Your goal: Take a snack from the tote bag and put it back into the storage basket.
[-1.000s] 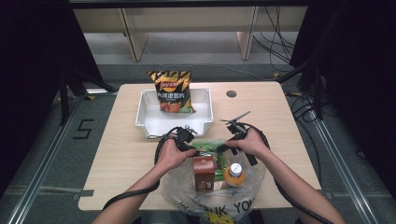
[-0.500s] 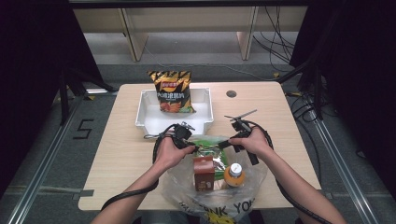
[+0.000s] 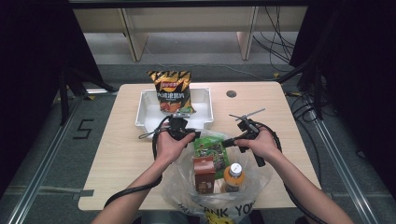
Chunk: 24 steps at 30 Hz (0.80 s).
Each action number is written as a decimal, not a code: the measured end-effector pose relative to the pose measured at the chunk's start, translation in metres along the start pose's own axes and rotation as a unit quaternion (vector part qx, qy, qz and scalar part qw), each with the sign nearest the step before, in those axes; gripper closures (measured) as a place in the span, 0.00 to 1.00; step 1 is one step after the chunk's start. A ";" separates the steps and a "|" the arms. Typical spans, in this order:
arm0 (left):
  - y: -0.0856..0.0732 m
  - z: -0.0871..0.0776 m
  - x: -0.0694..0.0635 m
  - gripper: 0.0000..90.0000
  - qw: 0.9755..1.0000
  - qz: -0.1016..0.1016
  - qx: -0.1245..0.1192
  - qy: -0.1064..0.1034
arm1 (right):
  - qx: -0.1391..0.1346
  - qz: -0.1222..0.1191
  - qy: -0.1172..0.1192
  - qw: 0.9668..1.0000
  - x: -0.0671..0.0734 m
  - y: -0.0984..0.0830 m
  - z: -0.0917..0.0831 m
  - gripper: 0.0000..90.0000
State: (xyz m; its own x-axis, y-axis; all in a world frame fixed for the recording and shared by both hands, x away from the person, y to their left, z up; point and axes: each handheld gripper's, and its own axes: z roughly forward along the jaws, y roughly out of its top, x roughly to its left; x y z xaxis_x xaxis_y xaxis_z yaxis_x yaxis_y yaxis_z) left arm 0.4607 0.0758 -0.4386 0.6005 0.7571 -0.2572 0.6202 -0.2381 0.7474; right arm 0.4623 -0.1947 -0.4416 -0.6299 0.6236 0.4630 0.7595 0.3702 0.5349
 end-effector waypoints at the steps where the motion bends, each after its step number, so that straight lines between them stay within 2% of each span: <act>1: 0.000 0.000 0.001 0.75 1.000 -0.007 -0.001 -0.004 | -0.010 -0.025 -0.005 1.000 -0.001 0.000 -0.001 0.98; 3: 0.000 0.001 0.004 0.74 1.000 -0.019 0.001 -0.008 | -0.005 -0.029 -0.005 1.000 0.005 -0.001 -0.005 0.98; 5: 0.000 0.002 0.007 0.72 0.999 -0.029 0.006 -0.012 | -0.005 -0.049 -0.022 0.999 0.008 -0.002 -0.007 1.00; 6: -0.001 0.003 0.008 0.72 0.999 -0.033 0.006 -0.014 | -0.006 -0.055 -0.025 0.998 0.010 -0.004 -0.008 1.00; 7: -0.001 0.003 0.008 0.72 0.999 -0.033 0.006 -0.013 | -0.005 -0.066 -0.017 0.998 0.012 -0.005 -0.008 1.00; 8: -0.002 0.004 0.007 0.72 0.999 -0.040 0.004 -0.020 | -0.001 -0.070 -0.021 0.997 0.014 -0.006 -0.008 1.00; 9: -0.003 0.004 0.008 0.73 0.999 -0.031 0.015 -0.028 | -0.009 -0.071 -0.027 0.997 0.015 -0.007 -0.007 1.00; 10: -0.003 0.005 0.007 0.74 0.998 -0.031 0.026 -0.039 | -0.004 -0.080 -0.028 0.996 0.015 -0.007 -0.007 1.00; 11: -0.004 0.007 0.005 0.74 0.998 -0.041 0.025 -0.046 | -0.002 -0.087 -0.029 0.996 0.014 -0.007 -0.007 1.00; 13: -0.004 0.007 0.005 0.74 0.997 -0.042 0.032 -0.058 | -0.001 -0.081 -0.029 0.996 0.014 -0.008 -0.007 1.00; 15: -0.004 0.005 0.005 0.72 0.996 -0.042 0.041 -0.072 | -0.002 -0.087 -0.039 0.995 0.013 -0.009 -0.006 1.00; 16: -0.004 0.005 0.004 0.72 0.995 -0.041 0.045 -0.078 | -0.001 -0.081 -0.032 0.996 0.014 -0.010 -0.008 1.00; 17: -0.004 0.004 0.004 0.71 0.994 -0.041 0.049 -0.083 | -0.003 -0.081 -0.038 0.996 0.014 -0.010 -0.007 1.00; 18: -0.004 0.004 0.003 0.69 0.994 -0.041 0.050 -0.086 | -0.005 -0.088 -0.029 0.996 0.014 -0.010 -0.008 1.00; 24: -0.005 0.000 0.004 0.66 0.996 -0.023 0.058 -0.065 | -0.003 -0.090 -0.037 0.995 0.015 -0.011 -0.007 1.00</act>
State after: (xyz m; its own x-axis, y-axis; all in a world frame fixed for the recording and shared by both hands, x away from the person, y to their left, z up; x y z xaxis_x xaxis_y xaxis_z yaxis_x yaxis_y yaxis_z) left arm 0.4597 0.0804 -0.4432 0.6249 0.6862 -0.3724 0.6987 -0.2787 0.6589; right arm 0.4437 -0.1944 -0.4351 -0.7420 0.5969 0.3053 0.6339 0.4763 0.6094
